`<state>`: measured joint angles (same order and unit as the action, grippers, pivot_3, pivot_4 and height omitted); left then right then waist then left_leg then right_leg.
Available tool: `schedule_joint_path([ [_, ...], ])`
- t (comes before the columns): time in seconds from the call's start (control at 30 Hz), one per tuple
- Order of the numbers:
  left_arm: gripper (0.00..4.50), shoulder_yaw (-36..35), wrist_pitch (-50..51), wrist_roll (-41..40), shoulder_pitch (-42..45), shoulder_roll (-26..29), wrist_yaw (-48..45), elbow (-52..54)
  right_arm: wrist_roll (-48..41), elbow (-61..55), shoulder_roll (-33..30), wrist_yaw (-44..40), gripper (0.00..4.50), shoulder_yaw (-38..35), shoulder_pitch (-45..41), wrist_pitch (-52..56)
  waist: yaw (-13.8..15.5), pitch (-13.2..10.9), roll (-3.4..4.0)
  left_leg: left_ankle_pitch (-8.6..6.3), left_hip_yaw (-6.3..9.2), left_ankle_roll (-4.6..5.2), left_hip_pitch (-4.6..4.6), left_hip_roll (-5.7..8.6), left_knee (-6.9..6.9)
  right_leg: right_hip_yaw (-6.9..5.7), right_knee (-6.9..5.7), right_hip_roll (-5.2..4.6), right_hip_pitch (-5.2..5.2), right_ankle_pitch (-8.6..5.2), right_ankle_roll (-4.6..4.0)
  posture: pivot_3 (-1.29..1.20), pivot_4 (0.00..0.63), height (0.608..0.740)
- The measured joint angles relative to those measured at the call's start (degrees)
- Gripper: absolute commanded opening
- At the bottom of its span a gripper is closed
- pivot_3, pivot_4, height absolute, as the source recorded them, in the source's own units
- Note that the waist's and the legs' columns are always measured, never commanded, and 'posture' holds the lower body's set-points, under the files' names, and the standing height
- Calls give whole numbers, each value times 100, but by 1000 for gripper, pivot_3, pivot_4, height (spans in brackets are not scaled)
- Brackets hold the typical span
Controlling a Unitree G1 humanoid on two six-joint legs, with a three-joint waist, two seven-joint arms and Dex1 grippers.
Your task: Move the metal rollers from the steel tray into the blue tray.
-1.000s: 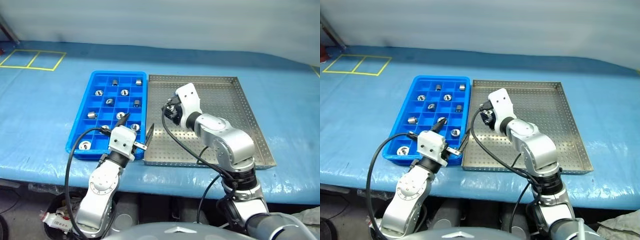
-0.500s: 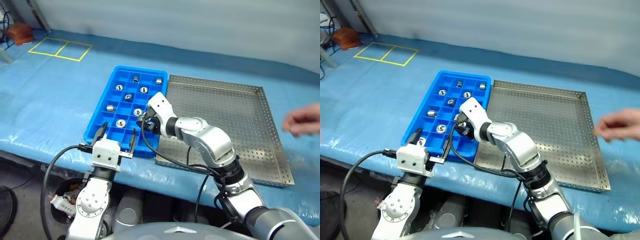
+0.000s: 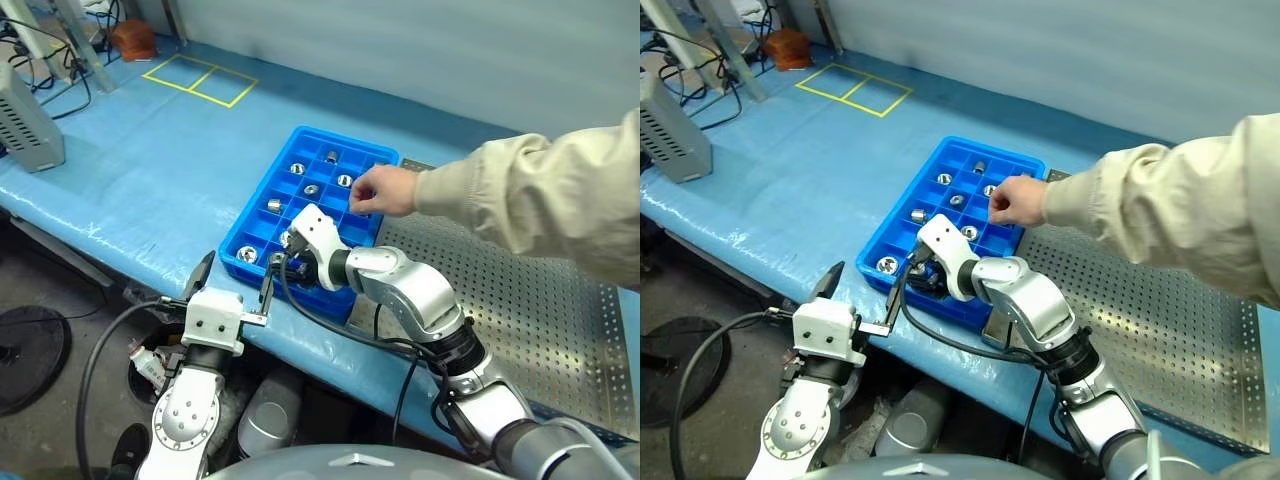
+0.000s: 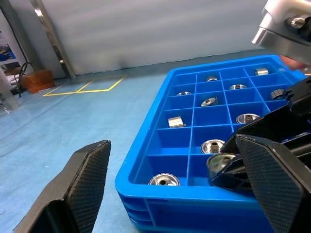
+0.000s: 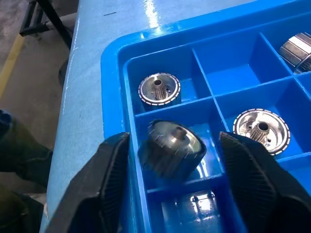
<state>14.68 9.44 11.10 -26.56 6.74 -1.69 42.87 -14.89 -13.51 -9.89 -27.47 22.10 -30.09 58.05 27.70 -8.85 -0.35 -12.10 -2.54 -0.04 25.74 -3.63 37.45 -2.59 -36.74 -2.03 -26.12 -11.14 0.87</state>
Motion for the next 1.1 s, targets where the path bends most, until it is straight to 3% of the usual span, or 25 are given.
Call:
schedule_joint_path([
  [0.07, 4500, 29, 6, -1, 61, 0, -32, 0, -4, -51, -45, -1, 4486, -6, 25, 21, 98, 0, 0, 0, 0, 0, 7, 0, 0, -1, -2, 0, -6, 0, 0, 549, 150, 740],
  [0.3, 4500, 66, 30, -37, 214, 6, -156, -1, -23, -249, -222, 8, 4486, -21, 181, 207, 288, 0, -1, 0, 0, 0, 19, 1, 6, -4, -3, -1, -14, 1, 2, 513, 150, 740],
  [1.1, 4500, 54, 111, -98, 355, 19, -347, -1, -155, -625, -348, 127, 4486, -234, 212, 262, 230, 1, -1, 1, 2, 1, 19, 0, 14, -9, -9, -1, -12, 1, 2, 489, 150, 740],
])
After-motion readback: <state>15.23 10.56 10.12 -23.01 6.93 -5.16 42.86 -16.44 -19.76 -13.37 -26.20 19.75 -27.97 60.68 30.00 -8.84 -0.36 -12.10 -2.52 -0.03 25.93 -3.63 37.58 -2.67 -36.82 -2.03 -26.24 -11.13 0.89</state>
